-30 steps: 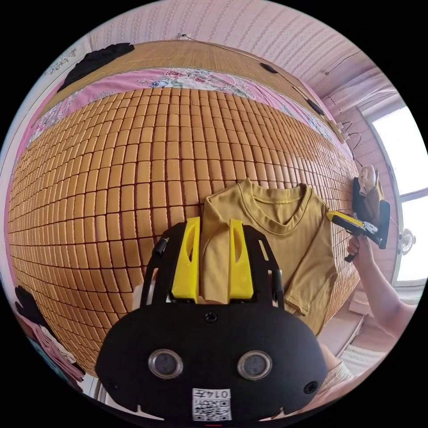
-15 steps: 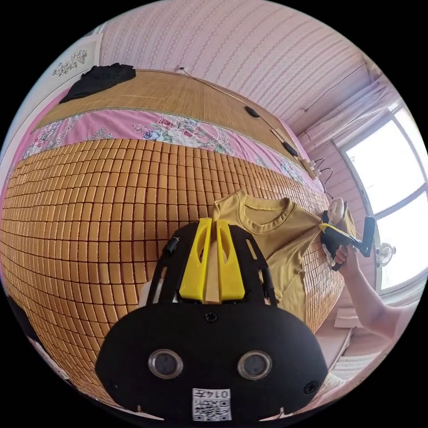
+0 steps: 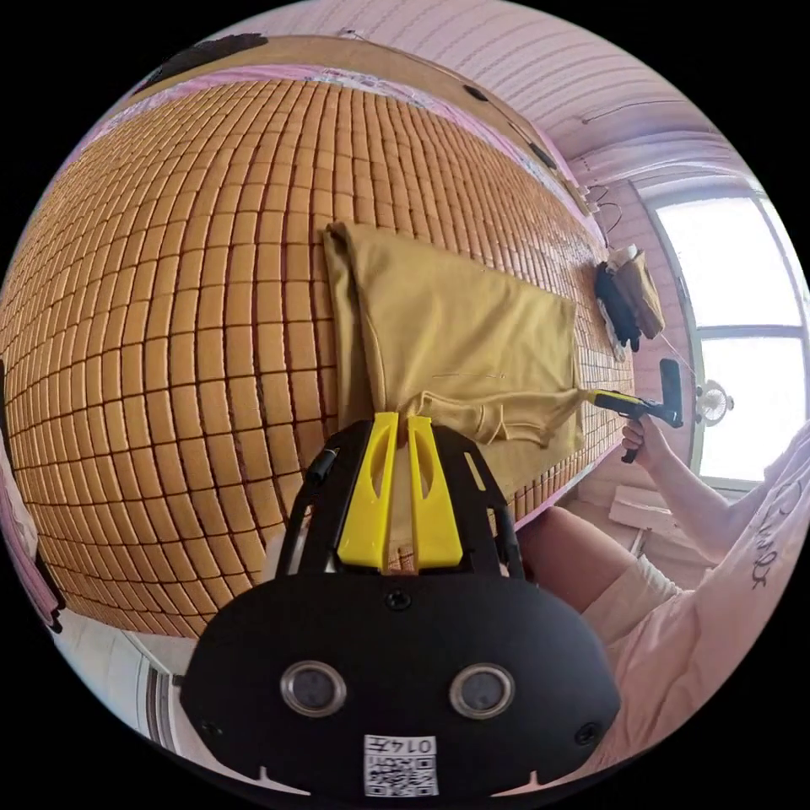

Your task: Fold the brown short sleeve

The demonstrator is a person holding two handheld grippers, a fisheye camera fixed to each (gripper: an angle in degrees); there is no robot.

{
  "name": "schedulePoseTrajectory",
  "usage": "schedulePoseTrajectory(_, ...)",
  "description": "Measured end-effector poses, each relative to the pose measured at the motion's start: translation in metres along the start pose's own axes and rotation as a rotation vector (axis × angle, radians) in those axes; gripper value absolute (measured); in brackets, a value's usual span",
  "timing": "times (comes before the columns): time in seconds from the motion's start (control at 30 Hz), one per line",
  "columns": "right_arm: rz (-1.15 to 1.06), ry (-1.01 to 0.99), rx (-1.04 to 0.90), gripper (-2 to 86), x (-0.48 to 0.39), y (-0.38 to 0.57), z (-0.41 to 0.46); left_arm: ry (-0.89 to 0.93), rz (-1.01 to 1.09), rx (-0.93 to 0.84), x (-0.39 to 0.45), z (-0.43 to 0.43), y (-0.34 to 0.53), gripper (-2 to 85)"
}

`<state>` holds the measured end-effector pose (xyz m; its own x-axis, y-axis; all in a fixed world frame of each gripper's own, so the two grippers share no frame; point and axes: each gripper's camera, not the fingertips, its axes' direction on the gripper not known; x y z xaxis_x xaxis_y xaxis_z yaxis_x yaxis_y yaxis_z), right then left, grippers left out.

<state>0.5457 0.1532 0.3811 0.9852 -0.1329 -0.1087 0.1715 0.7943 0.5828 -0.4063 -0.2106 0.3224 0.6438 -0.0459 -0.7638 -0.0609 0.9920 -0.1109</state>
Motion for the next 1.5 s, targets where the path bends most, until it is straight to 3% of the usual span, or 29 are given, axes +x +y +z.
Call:
schedulePoseTrajectory(0.27, -0.077, 0.046, 0.117, 0.4, -0.023, 0.001, -0.037, 0.074, 0.063, 0.052, 0.002, -0.033, 0.001, -0.5)
schedulePoseTrajectory(0.43, -0.081, -0.001, 0.059, 0.5, -0.023, 0.012, -0.046, 0.139, 0.116, -0.005, 0.005, -0.047, 0.018, 0.3)
schedulePoseTrajectory(0.6, 0.033, 0.112, -0.002, 1.2, -0.01, 0.012, 0.001, -0.053, 0.053, -0.094, -0.014, 0.014, 0.032, 4.2)
schedulePoseTrajectory(0.67, 0.098, 0.168, -0.002, 2.5, -0.011, 0.016, 0.009, -0.041, 0.036, -0.08, -0.018, 0.021, 0.041, 4.8)
schedulePoseTrajectory(0.87, 0.191, 0.096, 0.088, 4.5, -0.047, 0.043, 0.006, -0.139, -0.074, -0.038, -0.013, 0.001, 0.07, 3.0)
schedulePoseTrajectory(1.03, 0.159, -0.051, -0.024, 9.4, -0.086, 0.026, 0.052, 0.06, -0.181, 0.023, 0.005, 0.011, 0.071, 5.2)
schedulePoseTrajectory(1.17, 0.23, -0.07, -0.023, 4.4, -0.09, 0.014, 0.066, 0.169, -0.238, -0.056, 0.014, 0.058, 0.051, 6.7)
schedulePoseTrajectory(1.3, 0.229, -0.08, -0.058, 1.8, -0.093, 0.012, 0.063, 0.138, -0.211, -0.104, 0.021, 0.078, 0.045, 1.0)
schedulePoseTrajectory(1.5, 0.181, -0.017, -0.162, 0.6, -0.098, 0.017, 0.066, 0.118, -0.218, -0.215, 0.023, 0.091, 0.053, 1.3)
